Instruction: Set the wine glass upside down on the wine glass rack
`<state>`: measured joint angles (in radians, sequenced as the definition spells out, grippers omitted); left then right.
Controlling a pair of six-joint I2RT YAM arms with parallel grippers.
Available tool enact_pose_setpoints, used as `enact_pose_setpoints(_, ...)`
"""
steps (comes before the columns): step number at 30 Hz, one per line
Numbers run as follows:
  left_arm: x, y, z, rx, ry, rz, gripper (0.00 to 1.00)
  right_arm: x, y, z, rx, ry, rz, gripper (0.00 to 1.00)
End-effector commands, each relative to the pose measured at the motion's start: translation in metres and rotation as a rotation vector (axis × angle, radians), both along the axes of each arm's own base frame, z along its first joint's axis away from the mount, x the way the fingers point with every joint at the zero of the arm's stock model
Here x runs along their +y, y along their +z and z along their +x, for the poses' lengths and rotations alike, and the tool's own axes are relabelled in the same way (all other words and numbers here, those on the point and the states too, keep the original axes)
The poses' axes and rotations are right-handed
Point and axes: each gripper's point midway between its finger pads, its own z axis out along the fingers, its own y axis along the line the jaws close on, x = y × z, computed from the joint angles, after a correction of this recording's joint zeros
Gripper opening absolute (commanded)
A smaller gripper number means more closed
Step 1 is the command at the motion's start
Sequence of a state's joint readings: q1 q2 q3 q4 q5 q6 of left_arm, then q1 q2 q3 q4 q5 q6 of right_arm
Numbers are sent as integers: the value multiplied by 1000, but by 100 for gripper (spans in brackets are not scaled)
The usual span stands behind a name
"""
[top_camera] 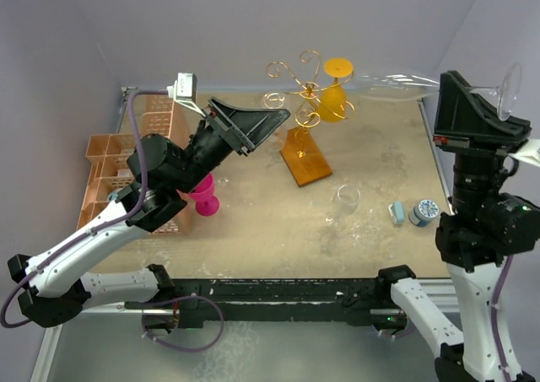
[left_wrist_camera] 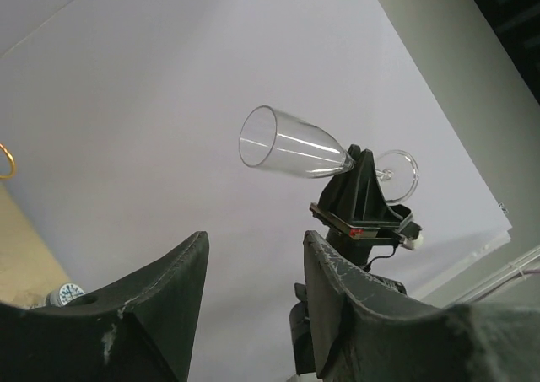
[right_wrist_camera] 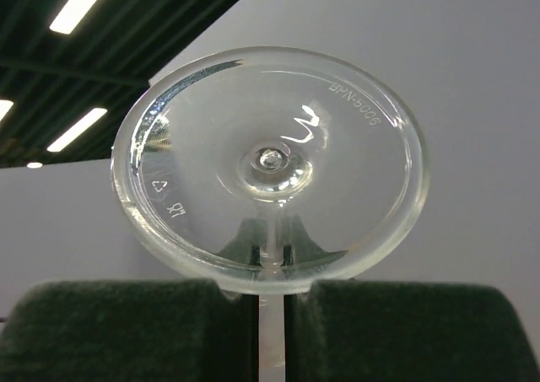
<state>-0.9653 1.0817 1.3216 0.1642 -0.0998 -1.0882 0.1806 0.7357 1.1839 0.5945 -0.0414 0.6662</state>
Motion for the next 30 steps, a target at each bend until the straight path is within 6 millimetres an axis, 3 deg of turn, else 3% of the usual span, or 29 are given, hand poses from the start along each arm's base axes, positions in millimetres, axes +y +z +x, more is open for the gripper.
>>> enact_pose_setpoints(1,-13,-8,-7,-34,-54,67,46,-23,-7,7,55,-287,-166,0)
enact_pose_setpoints(6,-31,-2,-6,-48,-104,61,46,-33,-23,19,136,-398,-246,0)
enact_pose_setpoints(9,-45,5,-6,-59,-140,48,47,-43,-36,36,220,-455,-242,0)
enact_pose_setpoints(14,-64,18,-6,-76,-170,28,46,-57,-57,48,294,-516,-201,0)
enact_pose_setpoints(18,-78,33,-5,-94,-187,-2,47,-71,-88,60,379,-576,-165,0)
enact_pose_setpoints(22,-108,48,-10,-109,-223,9,47,-75,-126,81,461,-619,-198,0)
enact_pose_setpoints(26,-138,44,-1,-80,-222,36,48,-72,-140,85,456,-635,-255,0)
enact_pose_setpoints(30,-165,27,16,-31,-210,95,52,-64,-143,80,414,-626,-331,0)
